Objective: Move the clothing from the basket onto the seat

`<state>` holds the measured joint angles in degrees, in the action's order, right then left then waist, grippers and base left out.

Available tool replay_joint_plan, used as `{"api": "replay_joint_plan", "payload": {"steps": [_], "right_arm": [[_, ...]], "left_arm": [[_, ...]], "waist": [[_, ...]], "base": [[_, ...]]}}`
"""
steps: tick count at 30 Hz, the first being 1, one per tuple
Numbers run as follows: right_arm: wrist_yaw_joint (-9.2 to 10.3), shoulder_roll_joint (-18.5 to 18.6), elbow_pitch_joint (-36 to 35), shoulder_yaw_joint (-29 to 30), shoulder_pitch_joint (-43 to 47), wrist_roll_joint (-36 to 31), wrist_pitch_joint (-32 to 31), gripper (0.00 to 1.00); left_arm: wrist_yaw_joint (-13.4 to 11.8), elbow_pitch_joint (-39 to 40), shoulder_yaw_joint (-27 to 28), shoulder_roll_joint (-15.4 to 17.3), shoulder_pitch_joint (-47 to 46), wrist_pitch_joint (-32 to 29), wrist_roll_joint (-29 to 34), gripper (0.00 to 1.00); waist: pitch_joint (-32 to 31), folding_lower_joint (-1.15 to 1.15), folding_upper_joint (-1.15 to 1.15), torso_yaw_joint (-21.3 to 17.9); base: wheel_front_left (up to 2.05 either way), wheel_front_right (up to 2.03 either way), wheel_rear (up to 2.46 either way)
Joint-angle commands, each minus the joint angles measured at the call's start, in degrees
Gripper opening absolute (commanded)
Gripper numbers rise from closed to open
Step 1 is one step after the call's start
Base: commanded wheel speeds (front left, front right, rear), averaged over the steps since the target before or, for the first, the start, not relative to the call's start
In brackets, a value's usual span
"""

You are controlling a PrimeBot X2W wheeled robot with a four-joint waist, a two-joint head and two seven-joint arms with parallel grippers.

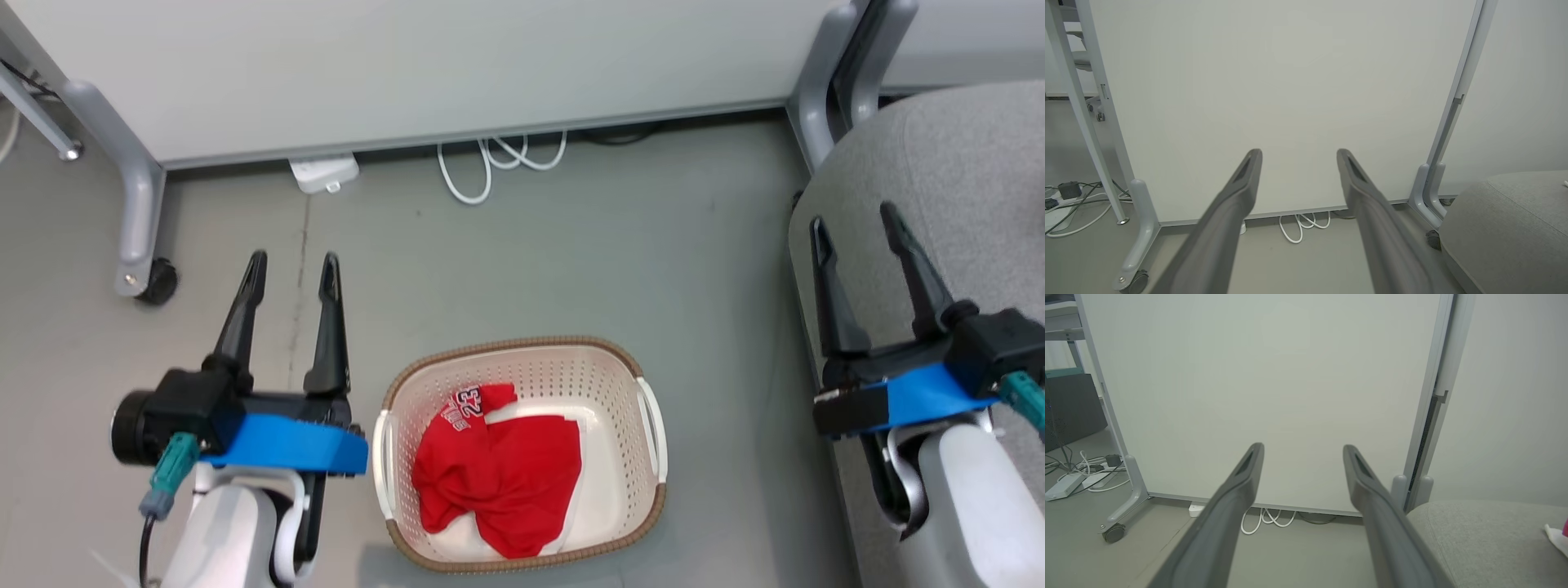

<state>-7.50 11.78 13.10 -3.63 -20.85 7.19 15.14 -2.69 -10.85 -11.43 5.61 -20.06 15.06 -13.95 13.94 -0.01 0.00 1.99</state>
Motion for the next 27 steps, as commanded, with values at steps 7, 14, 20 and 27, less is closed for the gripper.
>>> {"api": "replay_joint_plan", "payload": {"steps": [7, 14, 20, 27], "right_arm": [[0.02, -2.0, 0.8, 0.6, 6.6, 0.4, 0.0, 1.00], [0.02, -3.7, 1.4, 0.9, 11.4, 0.8, 0.0, 1.00], [0.02, -4.9, 1.4, 1.4, 14.5, 1.1, 0.0, 1.00], [0.02, -5.7, 1.1, 2.7, 16.9, 1.3, 0.0, 1.00]], "left_arm": [[2.8, 0.4, 3.6, -1.6, 7.1, 0.2, 2.4, 1.00], [4.6, -0.2, 5.2, -2.3, 11.4, 0.2, 3.6, 1.00], [5.4, -0.4, 5.4, -2.6, 13.9, 0.2, 4.0, 1.00], [5.5, -0.7, 4.6, -2.6, 15.5, 0.2, 3.1, 1.00]], "waist": [[-6.4, 0.01, 0.00, 0.2], [-10.4, 0.01, 0.00, 0.1], [-12.3, 0.01, 0.00, 0.3], [-13.1, 0.01, 0.00, 0.5]], "base": [[0.00, 0.00, 0.00], [0.00, 0.00, 0.00], [0.00, 0.00, 0.00], [0.00, 0.00, 0.00]]}}
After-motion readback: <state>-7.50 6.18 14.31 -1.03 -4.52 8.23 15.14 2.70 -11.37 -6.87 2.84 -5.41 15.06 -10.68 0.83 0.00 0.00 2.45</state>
